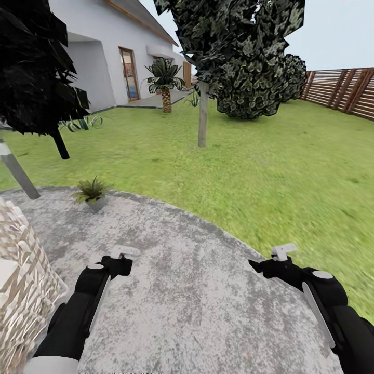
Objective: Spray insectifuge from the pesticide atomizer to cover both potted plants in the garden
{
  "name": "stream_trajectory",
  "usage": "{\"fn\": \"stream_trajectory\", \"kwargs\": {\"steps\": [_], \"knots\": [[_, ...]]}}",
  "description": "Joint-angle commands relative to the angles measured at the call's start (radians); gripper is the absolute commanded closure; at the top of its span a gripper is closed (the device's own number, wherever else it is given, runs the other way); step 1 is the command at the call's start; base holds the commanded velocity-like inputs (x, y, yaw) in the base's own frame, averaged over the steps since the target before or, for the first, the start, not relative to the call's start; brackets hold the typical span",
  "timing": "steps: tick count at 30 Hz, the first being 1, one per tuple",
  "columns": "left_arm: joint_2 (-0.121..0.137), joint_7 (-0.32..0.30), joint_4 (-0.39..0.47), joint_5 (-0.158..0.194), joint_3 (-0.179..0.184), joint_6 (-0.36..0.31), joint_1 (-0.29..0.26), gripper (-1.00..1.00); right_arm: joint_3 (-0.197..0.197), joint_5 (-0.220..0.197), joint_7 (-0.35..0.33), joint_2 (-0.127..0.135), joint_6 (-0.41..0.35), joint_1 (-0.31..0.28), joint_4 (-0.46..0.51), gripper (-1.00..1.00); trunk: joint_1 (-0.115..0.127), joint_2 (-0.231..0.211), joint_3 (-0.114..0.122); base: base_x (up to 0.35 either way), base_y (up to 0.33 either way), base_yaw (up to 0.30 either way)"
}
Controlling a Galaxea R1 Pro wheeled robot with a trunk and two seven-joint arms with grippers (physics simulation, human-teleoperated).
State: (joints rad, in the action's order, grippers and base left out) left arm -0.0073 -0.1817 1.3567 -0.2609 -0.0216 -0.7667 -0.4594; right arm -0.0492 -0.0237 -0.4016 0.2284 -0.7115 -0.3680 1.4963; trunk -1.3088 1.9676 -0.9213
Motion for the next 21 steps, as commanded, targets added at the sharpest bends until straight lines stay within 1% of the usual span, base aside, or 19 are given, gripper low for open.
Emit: {"fn": "stream_trajectory", "kwargs": {"steps": [1,6,8,21], "knots": [[-0.001,-0.010,0.001,-0.011,-0.001,-0.003,-0.001,1.00,-0.001,-0.002,-0.003,0.000,-0.006,-0.001,0.001,-1.00,0.000,0.000,-0.001,0.005,-0.002,0.253],[-0.001,-0.010,0.001,-0.011,-0.001,-0.003,-0.001,1.00,-0.001,-0.002,-0.003,0.000,-0.005,-0.001,0.002,-1.00,0.000,0.000,-0.005,0.001,0.000,0.243],[0.000,-0.010,0.001,-0.011,-0.002,-0.003,-0.001,1.00,-0.001,-0.002,-0.003,0.000,-0.006,-0.001,0.001,-1.00,0.000,0.000,-0.006,0.086,0.000,0.142],[0.000,-0.010,0.001,-0.011,-0.002,-0.003,-0.001,1.00,-0.001,-0.002,-0.003,0.000,-0.008,0.000,0.002,-1.00,0.000,0.000,-0.006,0.325,0.000,0.009]]}}
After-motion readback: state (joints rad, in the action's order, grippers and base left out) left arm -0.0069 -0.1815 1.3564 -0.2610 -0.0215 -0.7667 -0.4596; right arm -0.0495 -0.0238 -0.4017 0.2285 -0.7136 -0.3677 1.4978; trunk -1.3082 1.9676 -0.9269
